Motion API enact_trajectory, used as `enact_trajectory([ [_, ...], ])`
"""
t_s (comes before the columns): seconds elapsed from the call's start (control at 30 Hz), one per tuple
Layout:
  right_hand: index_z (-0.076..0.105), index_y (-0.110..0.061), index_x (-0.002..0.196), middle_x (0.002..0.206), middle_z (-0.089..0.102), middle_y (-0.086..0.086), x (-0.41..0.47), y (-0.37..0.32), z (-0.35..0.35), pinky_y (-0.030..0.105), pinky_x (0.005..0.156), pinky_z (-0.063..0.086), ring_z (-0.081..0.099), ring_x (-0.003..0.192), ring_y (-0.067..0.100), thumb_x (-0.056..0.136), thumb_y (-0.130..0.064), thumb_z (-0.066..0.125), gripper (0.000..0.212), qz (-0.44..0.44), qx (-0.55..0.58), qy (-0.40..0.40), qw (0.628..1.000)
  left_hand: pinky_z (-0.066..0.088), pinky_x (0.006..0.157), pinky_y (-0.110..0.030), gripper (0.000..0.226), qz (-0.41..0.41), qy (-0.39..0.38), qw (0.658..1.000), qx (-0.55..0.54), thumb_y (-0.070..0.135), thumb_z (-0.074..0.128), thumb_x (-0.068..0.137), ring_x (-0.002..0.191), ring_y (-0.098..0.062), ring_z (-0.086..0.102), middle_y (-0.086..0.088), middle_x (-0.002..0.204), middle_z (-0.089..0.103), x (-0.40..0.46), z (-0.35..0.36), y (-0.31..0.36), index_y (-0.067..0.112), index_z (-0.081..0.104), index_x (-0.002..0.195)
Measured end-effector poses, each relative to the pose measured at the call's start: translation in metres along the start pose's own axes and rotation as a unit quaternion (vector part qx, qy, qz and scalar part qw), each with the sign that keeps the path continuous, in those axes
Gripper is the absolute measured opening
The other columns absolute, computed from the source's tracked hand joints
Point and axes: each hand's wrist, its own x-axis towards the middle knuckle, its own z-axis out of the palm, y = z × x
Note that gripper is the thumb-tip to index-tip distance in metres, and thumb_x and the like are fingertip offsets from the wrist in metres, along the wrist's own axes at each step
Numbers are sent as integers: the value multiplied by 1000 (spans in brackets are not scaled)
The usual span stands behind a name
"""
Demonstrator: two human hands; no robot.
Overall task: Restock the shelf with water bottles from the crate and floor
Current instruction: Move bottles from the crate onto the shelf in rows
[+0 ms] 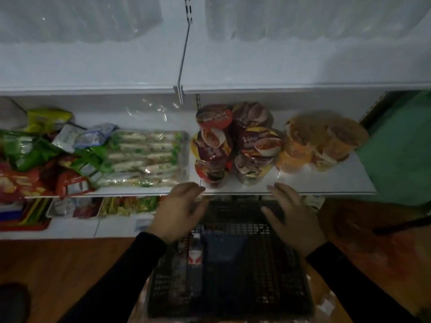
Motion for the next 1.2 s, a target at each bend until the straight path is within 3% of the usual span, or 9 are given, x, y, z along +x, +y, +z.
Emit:
enact_trajectory([
  [0.17, 39, -21, 149, 153, 34, 4, -21, 16, 98, 29, 111, 35, 40, 138, 22, 83, -80, 4, 95, 44, -13, -213, 976, 47, 91, -33, 53, -116, -191, 975, 6, 46, 42, 87, 110, -31, 59, -10, 124, 60, -41, 81, -65, 15, 63, 124],
  [0.27, 33, -19, 151, 156, 30, 6, -25, 26, 153, 30, 109, 37, 41, 136, 24, 91, -72, 15, 82, 71, -38, -313, 947, 43, 92, -36, 47, -170, -276, 946, 21, 39, 48, 92, 113, -36, 55, -14, 124, 57, -59, 130, -96, 14, 54, 132],
  [0.37, 31, -19, 152, 154, 34, 10, -32, 43, 211, 32, 107, 39, 43, 133, 27, 86, -79, 7, 93, 89, -41, -385, 918, 46, 90, -40, 42, -202, -332, 921, 25, 32, 53, 93, 113, -39, 54, -17, 128, 54, -75, 187, -126, 13, 50, 131],
  [0.43, 23, -20, 155, 159, 27, 8, -39, 56, 250, 37, 109, 39, 43, 134, 28, 99, -62, 27, 70, 100, -41, -444, 889, 47, 92, -41, 42, -223, -364, 904, 27, 33, 52, 93, 115, -40, 54, -20, 132, 52, -83, 222, -142, 10, 49, 128],
  [0.53, 15, -22, 157, 163, 17, 6, -48, 75, 297, 40, 105, 42, 48, 129, 28, 103, -52, 34, 64, 117, -23, -515, 849, 43, 95, -40, 47, -278, -388, 878, 29, 33, 51, 93, 121, -40, 50, -21, 134, 51, -91, 272, -159, 10, 43, 133],
  [0.73, 22, -26, 155, 154, 38, 4, -62, 91, 366, 33, 93, 46, 55, 119, 24, 102, -51, 39, 61, 190, 14, -548, 815, 34, 107, -47, 79, -394, -360, 845, -40, 40, 53, 93, 138, -43, 29, -23, 157, 16, -109, 334, -159, 15, 10, 155],
  [0.87, 27, -24, 154, 149, 47, 1, -66, 91, 393, 32, 95, 45, 55, 122, 23, 99, -56, 43, 66, 237, 42, -518, 821, 43, 83, -33, 40, -375, -184, 901, -115, 19, 53, 92, 110, -35, 56, -14, 126, 57, -110, 338, -138, 15, 50, 132],
  [1.03, 57, -22, 129, 118, 66, -5, -76, 93, 417, 32, 94, 49, 63, 111, 18, 83, -57, 68, 59, 365, 209, -403, 813, 46, 86, -33, 32, -369, -247, 886, -133, 11, 50, 91, 109, -33, 58, -15, 119, 64, -96, 351, -160, 13, 61, 121],
  [1.2, 60, -18, 113, 100, 67, -9, -77, 103, 425, 35, 89, 54, 64, 94, 13, 63, -54, 85, 66, 418, 239, -353, 802, 43, 74, -33, 23, -338, -354, 866, -103, 19, 43, 100, 96, -32, 60, -17, 110, 65, -89, 357, -169, 7, 58, 114],
])
